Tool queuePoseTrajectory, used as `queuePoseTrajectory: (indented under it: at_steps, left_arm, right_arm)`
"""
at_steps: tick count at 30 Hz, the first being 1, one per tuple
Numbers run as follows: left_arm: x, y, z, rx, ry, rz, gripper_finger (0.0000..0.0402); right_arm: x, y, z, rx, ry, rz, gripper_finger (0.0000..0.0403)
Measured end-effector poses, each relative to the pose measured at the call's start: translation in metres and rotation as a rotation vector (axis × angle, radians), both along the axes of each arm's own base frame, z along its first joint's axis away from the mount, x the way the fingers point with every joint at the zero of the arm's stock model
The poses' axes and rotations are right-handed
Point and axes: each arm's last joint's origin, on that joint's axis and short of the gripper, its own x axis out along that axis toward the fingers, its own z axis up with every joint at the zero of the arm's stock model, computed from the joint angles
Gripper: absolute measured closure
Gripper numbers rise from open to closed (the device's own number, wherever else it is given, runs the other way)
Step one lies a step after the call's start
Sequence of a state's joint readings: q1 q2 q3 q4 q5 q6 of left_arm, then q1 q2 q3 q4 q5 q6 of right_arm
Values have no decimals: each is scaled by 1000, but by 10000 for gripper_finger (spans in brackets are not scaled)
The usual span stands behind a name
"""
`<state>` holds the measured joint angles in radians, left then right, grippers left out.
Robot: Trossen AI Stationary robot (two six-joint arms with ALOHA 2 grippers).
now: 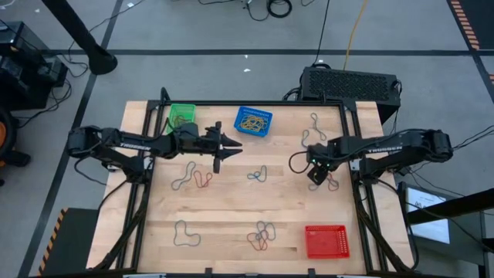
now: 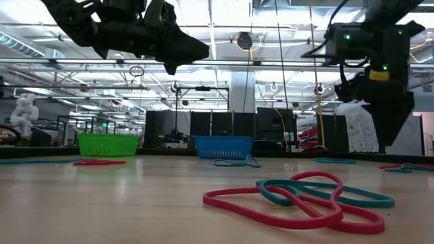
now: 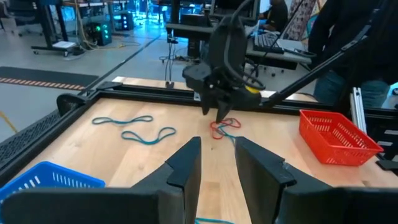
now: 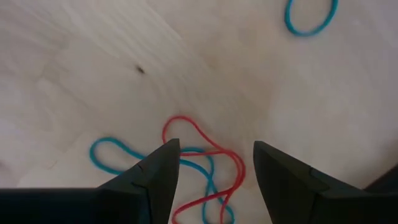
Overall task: Sort rubber bands into baskets
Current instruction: Put the red rubber band into the green bin
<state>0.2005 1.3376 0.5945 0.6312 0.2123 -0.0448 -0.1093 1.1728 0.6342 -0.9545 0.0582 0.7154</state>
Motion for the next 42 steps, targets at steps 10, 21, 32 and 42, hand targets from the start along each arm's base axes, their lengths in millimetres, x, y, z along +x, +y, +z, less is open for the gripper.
queuePoseTrajectory:
  at_steps: [10, 21, 32, 42]
  left_arm:
    - [0, 0, 0, -1, 1, 0, 297]
    - [0, 0, 0, -1, 3, -1, 297]
    - [0, 0, 0, -2, 4, -1, 297]
    - [0, -3, 2, -6, -18, -101, 297]
  right_arm:
    - [-11, 1, -15, 11, 58, -44, 207]
    - [-22, 3, -32, 19, 92, -141, 256]
    - [-24, 4, -40, 65, 64, -134, 334]
    - [-2, -2, -9, -80, -21, -62, 401]
